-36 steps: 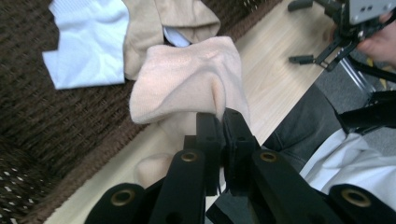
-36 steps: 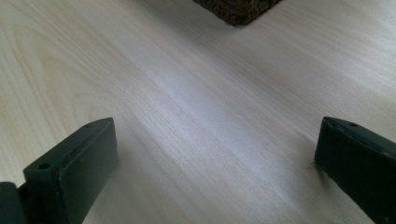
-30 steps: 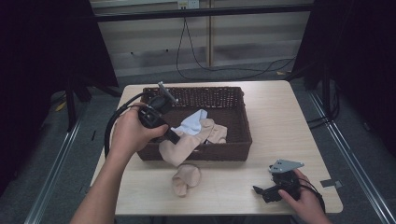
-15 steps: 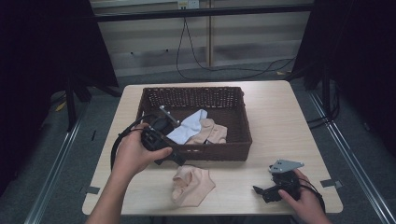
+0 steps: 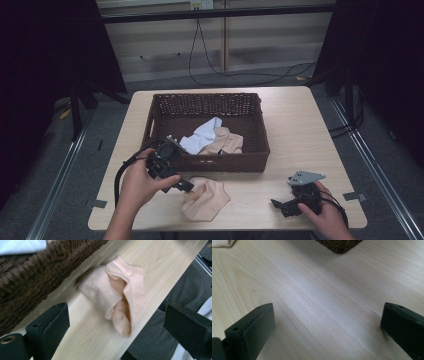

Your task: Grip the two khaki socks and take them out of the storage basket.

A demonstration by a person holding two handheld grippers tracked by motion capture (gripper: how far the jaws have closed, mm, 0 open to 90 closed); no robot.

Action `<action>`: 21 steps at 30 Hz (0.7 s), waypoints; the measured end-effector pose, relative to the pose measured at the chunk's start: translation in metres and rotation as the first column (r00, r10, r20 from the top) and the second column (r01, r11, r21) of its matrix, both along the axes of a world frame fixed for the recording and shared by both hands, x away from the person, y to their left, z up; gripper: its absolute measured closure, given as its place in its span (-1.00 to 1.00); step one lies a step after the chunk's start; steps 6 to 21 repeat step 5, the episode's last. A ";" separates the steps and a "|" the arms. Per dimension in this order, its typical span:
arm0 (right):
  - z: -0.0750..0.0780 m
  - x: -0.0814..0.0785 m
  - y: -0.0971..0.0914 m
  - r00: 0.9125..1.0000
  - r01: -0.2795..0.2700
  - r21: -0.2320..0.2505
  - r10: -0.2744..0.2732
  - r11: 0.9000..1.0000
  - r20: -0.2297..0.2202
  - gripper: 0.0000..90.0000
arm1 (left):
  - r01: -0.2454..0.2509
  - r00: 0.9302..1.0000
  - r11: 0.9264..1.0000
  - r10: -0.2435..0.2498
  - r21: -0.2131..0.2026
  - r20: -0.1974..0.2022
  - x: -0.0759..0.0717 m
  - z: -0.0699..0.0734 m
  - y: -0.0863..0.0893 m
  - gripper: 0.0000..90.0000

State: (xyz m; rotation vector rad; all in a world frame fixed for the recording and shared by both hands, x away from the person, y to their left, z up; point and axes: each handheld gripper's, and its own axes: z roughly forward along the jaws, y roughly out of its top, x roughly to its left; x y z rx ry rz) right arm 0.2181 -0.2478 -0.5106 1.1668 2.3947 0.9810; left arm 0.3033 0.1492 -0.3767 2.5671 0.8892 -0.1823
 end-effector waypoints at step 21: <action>0.000 0.000 0.000 1.000 0.000 0.000 0.000 1.000 0.000 -1.00 | 0.005 1.000 1.000 -0.004 -0.009 0.019 -0.005 -0.012 -0.003 -0.87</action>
